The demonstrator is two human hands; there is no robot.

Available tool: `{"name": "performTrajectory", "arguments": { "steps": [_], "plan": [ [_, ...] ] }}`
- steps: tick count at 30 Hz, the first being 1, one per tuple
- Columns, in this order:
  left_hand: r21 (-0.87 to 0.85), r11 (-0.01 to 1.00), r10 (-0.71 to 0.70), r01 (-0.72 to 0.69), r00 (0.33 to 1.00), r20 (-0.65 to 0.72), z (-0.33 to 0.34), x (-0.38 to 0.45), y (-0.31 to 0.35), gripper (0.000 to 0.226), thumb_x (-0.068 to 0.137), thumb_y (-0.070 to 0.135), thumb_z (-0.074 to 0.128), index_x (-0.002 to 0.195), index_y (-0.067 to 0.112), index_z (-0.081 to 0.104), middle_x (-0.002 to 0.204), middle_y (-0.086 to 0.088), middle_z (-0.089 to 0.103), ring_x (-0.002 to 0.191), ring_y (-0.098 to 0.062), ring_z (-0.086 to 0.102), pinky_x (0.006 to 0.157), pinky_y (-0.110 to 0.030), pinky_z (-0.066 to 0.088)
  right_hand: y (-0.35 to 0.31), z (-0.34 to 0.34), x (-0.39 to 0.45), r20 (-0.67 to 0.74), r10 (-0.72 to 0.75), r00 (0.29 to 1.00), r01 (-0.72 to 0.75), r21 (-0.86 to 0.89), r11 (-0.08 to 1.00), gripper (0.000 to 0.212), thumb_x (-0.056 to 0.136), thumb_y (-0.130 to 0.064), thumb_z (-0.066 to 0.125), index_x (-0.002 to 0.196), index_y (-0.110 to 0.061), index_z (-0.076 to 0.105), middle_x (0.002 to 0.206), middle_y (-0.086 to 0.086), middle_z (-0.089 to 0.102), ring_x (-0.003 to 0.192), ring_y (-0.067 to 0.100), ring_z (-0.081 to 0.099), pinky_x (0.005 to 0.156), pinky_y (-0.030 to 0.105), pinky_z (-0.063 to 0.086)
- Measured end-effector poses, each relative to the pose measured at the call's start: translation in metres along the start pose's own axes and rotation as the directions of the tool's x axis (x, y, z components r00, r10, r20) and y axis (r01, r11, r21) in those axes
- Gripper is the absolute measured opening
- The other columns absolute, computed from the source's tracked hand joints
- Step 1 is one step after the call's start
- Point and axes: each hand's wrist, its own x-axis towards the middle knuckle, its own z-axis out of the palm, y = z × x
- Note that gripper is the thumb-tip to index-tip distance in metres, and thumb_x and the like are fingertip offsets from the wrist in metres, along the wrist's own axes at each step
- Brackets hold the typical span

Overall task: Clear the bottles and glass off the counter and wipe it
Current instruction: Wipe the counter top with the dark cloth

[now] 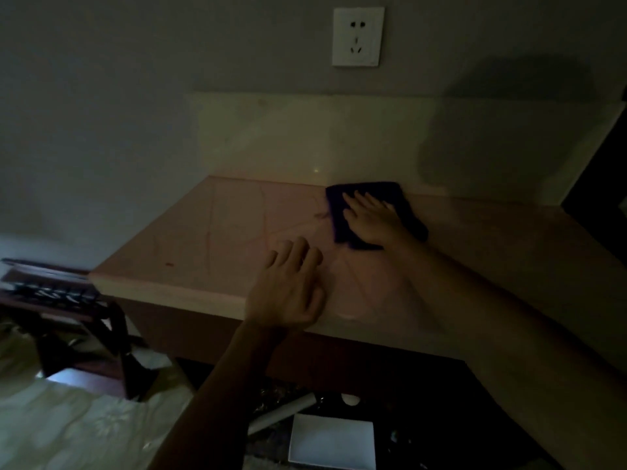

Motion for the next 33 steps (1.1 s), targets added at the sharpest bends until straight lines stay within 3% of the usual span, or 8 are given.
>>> {"name": "performTrajectory", "arguments": {
  "steps": [7,12,20,27,33],
  "plan": [
    [-0.308,0.944,-0.149,0.118,0.986,-0.081,-0.013,-0.008,0.003,0.032,0.084,0.034,0.034,0.1,0.01,0.048,0.1,-0.003,0.043,0.083,-0.019,0.042,0.076,-0.038,0.04,-0.042,0.009,-0.156,-0.02,-0.188,0.982,0.189,0.036,0.981,0.054,0.1,-0.048,0.012,0.153,-0.037,0.007,0.162,-0.01,0.004,0.15,0.012,0.002,0.12,0.04,0.002],
    [-0.238,0.956,-0.192,0.171,0.979,-0.067,-0.021,-0.031,-0.051,0.04,0.081,0.041,0.037,0.101,0.011,0.054,0.102,-0.003,0.045,0.087,-0.022,0.047,0.073,-0.038,0.042,-0.053,0.015,-0.195,-0.095,-0.213,0.972,0.216,0.012,0.976,0.053,0.1,-0.048,0.014,0.152,-0.038,0.01,0.162,-0.011,0.008,0.149,0.01,0.006,0.12,0.039,0.006],
    [0.029,0.995,-0.093,0.092,0.995,0.042,-0.02,-0.026,-0.108,0.039,0.087,0.044,0.036,0.104,0.015,0.055,0.102,-0.005,0.048,0.084,-0.025,0.049,0.074,-0.036,0.035,-0.066,0.015,-0.083,0.025,-0.163,0.986,0.164,-0.006,0.987,0.055,0.098,-0.053,0.007,0.152,-0.04,0.006,0.163,-0.01,0.002,0.15,0.011,0.002,0.12,0.04,0.004],
    [-0.003,0.997,-0.071,0.071,0.995,0.065,-0.017,-0.026,-0.116,0.035,0.083,0.039,0.045,0.108,0.018,0.056,0.107,-0.002,0.049,0.085,-0.02,0.046,0.074,-0.034,0.037,-0.08,0.015,0.051,0.049,-0.128,0.991,0.129,-0.01,0.992,0.057,0.097,-0.052,0.01,0.152,-0.038,0.008,0.163,-0.008,0.004,0.15,0.014,0.004,0.119,0.041,0.004],
    [-0.025,0.999,-0.039,0.04,0.998,0.049,-0.016,-0.026,-0.116,0.033,0.085,0.037,0.042,0.104,0.016,0.059,0.105,-0.004,0.051,0.08,-0.022,0.047,0.071,-0.035,0.039,-0.084,0.019,0.072,0.046,-0.126,0.991,0.127,-0.014,0.992,0.057,0.097,-0.051,0.009,0.152,-0.038,0.007,0.163,-0.007,0.003,0.15,0.014,0.003,0.119,0.041,0.004]
  ]
}}
